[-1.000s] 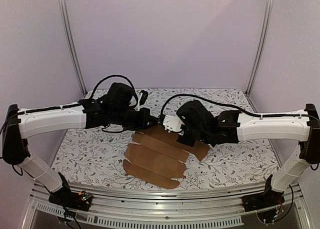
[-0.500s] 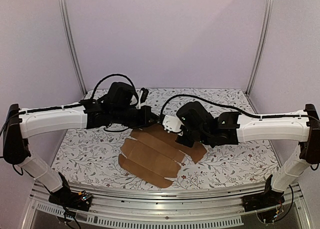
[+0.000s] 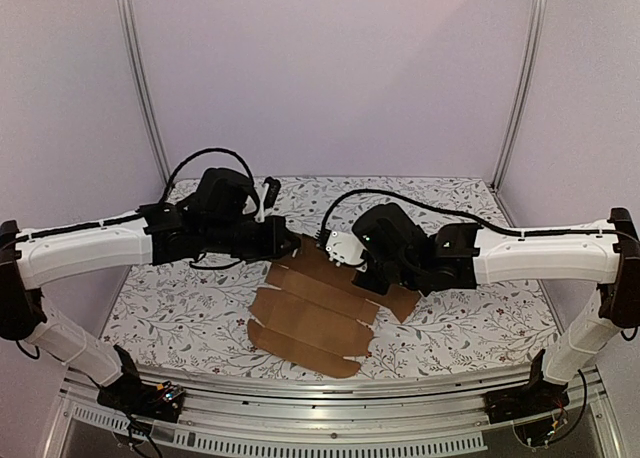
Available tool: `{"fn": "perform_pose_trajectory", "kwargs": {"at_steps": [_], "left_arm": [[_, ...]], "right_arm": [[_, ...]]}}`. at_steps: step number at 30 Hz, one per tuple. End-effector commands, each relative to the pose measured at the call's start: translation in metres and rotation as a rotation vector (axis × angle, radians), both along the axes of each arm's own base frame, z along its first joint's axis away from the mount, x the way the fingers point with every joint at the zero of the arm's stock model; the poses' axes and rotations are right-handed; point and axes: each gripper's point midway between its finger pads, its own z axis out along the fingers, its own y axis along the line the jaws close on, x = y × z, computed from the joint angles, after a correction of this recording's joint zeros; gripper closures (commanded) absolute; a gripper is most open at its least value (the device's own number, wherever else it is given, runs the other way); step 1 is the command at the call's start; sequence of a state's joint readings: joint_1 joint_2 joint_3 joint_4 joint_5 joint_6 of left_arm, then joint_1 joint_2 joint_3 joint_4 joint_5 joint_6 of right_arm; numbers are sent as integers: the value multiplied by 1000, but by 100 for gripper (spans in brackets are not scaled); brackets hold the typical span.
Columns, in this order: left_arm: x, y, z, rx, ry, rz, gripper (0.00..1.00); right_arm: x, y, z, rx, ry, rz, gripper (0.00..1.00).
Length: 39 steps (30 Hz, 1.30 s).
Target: Fold the paper box
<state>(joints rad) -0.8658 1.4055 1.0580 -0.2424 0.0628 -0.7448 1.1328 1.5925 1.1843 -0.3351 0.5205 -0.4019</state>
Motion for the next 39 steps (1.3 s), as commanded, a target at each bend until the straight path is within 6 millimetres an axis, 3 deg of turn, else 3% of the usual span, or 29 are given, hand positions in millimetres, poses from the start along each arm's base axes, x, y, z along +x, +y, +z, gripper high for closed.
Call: {"fn": "perform_pose_trajectory", "kwargs": {"at_steps": [1,13,26,39], "left_arm": [[-13,25,-18,101,4,15,100],[-15,75,-56,256,-35,128,100],[4,91,-71,339,-128,212,100],[2,97,-107,421,-97,203,100]], "right_arm": [[-1,2,3,-31,-3,3,100],[-7,5,4,-7,52,21,100],[-19,10,-1,37,109,68,100],[-23,12,8,87,112,84,100]]}}
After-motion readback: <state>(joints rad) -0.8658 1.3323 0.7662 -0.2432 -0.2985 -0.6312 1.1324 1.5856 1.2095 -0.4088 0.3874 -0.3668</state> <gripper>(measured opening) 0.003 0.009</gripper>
